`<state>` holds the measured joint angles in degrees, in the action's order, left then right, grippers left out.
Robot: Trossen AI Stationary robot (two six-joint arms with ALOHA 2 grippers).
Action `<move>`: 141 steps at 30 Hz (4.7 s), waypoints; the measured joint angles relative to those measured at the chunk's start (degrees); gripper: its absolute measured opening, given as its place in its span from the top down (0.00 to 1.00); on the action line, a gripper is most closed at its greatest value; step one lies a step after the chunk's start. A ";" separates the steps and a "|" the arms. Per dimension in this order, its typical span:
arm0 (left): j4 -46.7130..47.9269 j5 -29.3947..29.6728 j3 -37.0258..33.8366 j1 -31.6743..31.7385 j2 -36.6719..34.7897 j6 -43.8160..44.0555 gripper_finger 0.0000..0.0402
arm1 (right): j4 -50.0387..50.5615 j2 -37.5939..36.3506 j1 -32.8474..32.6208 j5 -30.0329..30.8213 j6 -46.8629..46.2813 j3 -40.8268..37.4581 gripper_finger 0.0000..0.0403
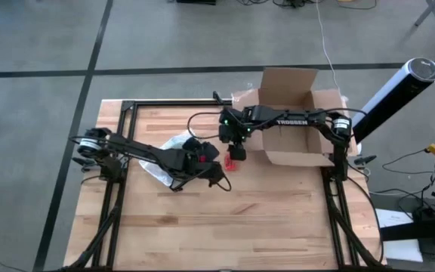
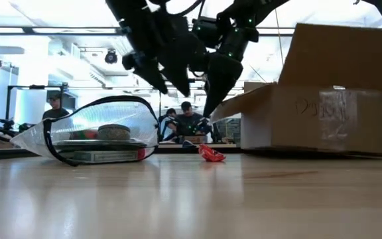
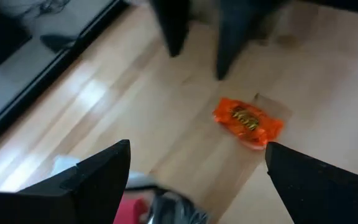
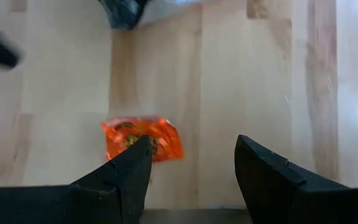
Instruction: Unpack boxes
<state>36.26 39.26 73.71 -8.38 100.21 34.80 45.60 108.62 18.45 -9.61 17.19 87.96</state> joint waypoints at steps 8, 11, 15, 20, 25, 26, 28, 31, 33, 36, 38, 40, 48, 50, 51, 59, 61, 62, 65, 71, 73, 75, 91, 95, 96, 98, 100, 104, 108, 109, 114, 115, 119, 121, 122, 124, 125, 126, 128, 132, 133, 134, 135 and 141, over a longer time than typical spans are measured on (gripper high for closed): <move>-8.00 -1.19 -0.24 1.56 5.87 -1.97 0.13 | 1.01 -0.02 3.44 0.30 0.13 0.00 0.51; -11.59 -3.16 -0.24 2.50 8.18 -2.51 0.13 | 1.06 -0.02 4.32 0.23 0.11 0.00 0.51; -14.28 -6.34 -0.24 4.05 10.56 -2.80 0.13 | 1.53 -0.07 4.68 0.26 0.13 0.00 0.51; -17.76 -10.56 -0.26 6.84 12.17 -2.75 0.13 | 2.30 -0.07 4.60 0.20 0.70 0.00 0.51; -21.33 -15.72 -0.26 9.98 12.28 -0.86 0.13 | 2.55 -0.07 4.64 0.20 1.13 0.00 0.51; -21.74 -16.88 -0.26 10.76 12.28 -0.07 0.13 | 2.69 -0.07 4.64 0.20 1.44 0.00 0.51; -21.97 -19.29 -0.26 12.29 12.28 1.22 0.13 | 3.15 -0.07 4.64 0.20 1.89 0.00 0.51; -22.06 -23.67 -0.26 14.27 12.34 1.88 0.13 | 3.69 -0.09 4.83 0.20 2.40 0.00 0.51; -22.17 -26.61 -0.26 15.21 12.33 1.91 0.13 | 3.76 -0.11 5.02 0.16 2.51 0.00 0.51; -22.22 -30.81 -0.26 16.08 12.34 1.82 0.13 | 3.88 -0.17 5.38 0.16 2.98 0.00 0.51; -22.23 -32.93 -0.26 16.23 12.35 1.80 0.13 | 3.98 -0.22 5.60 0.16 2.97 0.00 0.51; -22.19 -33.90 -0.26 16.18 12.34 1.82 0.13 | 3.98 -0.22 5.81 0.16 2.97 0.00 0.51; -21.13 -35.83 -0.33 16.20 12.35 2.21 0.13 | 3.96 -0.24 5.97 0.14 3.39 0.00 0.51; -20.74 -35.82 -0.35 16.36 12.35 2.21 0.13 | 3.96 -0.24 5.97 0.14 3.30 0.00 0.51; -20.58 -35.81 -0.35 16.47 12.33 2.22 0.13 | 3.96 -0.24 5.97 0.13 3.12 0.00 0.51; -19.81 -37.37 -0.35 17.10 12.35 3.80 0.33 | 3.91 -0.24 5.97 0.11 2.95 0.00 0.51; -19.81 -38.28 -0.35 17.11 12.35 3.74 0.40 | 3.91 -0.24 5.97 0.09 2.91 0.00 0.51; -19.83 -38.37 -0.35 17.11 12.32 3.72 0.43 | 3.91 -0.24 5.97 0.11 2.87 0.00 0.51; -19.85 -38.40 -0.35 17.11 12.34 3.72 0.51 | 3.90 -0.24 5.95 0.09 2.84 0.00 0.51; -19.88 -38.40 -0.35 17.11 12.35 3.70 0.61 | 3.89 -0.24 5.96 0.05 2.80 0.00 0.51; -19.88 -38.40 -0.35 17.11 12.35 3.58 0.63 | 3.89 -0.24 5.95 0.05 2.78 0.00 0.51; -19.88 -38.40 -0.35 17.11 12.35 3.27 0.65 | 3.89 -0.24 5.95 0.05 2.78 0.00 0.51; -19.94 -43.51 -0.35 16.94 12.34 2.96 0.99 | 3.56 -0.24 5.97 0.05 2.75 0.00 0.51; -19.96 -43.51 -0.35 16.40 12.35 3.84 0.94 | 3.56 -0.24 5.96 0.05 2.75 0.00 0.51; -19.96 -43.53 -0.35 16.26 12.35 3.83 0.92 | 3.58 -0.24 5.96 0.05 2.75 0.00 0.51; -19.96 -43.53 -0.35 16.00 12.35 3.81 0.85 | 3.58 -0.24 5.97 0.05 2.75 0.00 0.51; -19.96 -43.55 -0.35 15.91 12.32 3.79 0.77 | 3.56 -0.24 5.95 0.05 2.75 0.00 0.51; -20.01 -43.73 -0.35 15.89 12.35 4.12 0.58 | 3.55 -0.24 5.96 0.05 2.78 0.00 0.51; -20.03 -43.73 -0.35 15.89 12.35 4.73 0.44 | 3.50 -0.24 5.95 0.05 2.88 0.00 0.51; -20.04 -43.70 -0.35 15.89 12.38 4.75 0.42 | 3.45 -0.24 5.96 0.06 2.89 0.00 0.51; -22.52 -44.09 -0.37 15.87 15.06 6.65 0.43 | 3.41 -0.24 5.95 0.07 2.93 -0.02 0.51; -23.23 -45.17 -0.37 15.89 15.85 7.11 0.44 | 3.39 -0.24 5.97 0.21 3.05 -0.02 0.51; -26.72 -46.27 -0.33 15.87 17.55 8.74 0.55 | 3.89 -0.24 5.97 0.56 3.45 -0.04 0.51; -27.07 -45.82 -0.33 15.86 17.72 8.87 0.64 | 3.85 -0.24 5.97 0.55 3.44 -0.07 0.51; -27.05 -45.47 -0.33 15.85 17.67 8.71 0.69 | 3.84 -0.24 5.97 0.54 3.43 -0.07 0.51; -27.13 -44.95 -0.33 15.83 17.34 7.80 0.80 | 3.85 -0.24 5.97 0.44 3.43 -0.07 0.51; -27.24 -44.95 -0.33 15.83 17.22 7.27 0.86 | 3.83 -0.24 5.97 0.38 3.43 -0.07 0.51; -27.36 -44.95 -0.33 15.83 17.14 6.86 0.91 | 3.82 -0.24 5.97 0.36 3.43 -0.07 0.51; -27.45 -44.93 -0.33 15.83 17.09 6.67 0.97 | 3.81 -0.24 5.97 0.20 3.43 -0.07 0.51; -27.46 -44.91 -0.33 15.67 17.07 6.59 0.98 | 3.80 -0.24 5.97 0.20 3.45 -0.07 0.51; -27.48 -45.11 -0.33 15.63 16.99 6.58 0.98 | 3.78 -0.24 5.97 0.20 3.46 -0.07 0.51; -27.48 -45.45 -0.33 15.60 16.86 6.56 0.99 | 3.76 -0.24 5.97 0.20 3.48 -0.07 0.51; -27.48 -45.79 -0.33 15.57 16.73 6.54 0.99 | 3.74 -0.24 5.97 0.20 3.49 -0.07 0.51; -27.18 -47.81 -0.33 15.21 14.78 7.14 1.00 | 3.36 -0.24 5.97 0.18 3.85 -0.07 0.51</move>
<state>9.08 -8.55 73.38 6.82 114.99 41.94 48.96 108.38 24.43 -9.43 21.04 87.90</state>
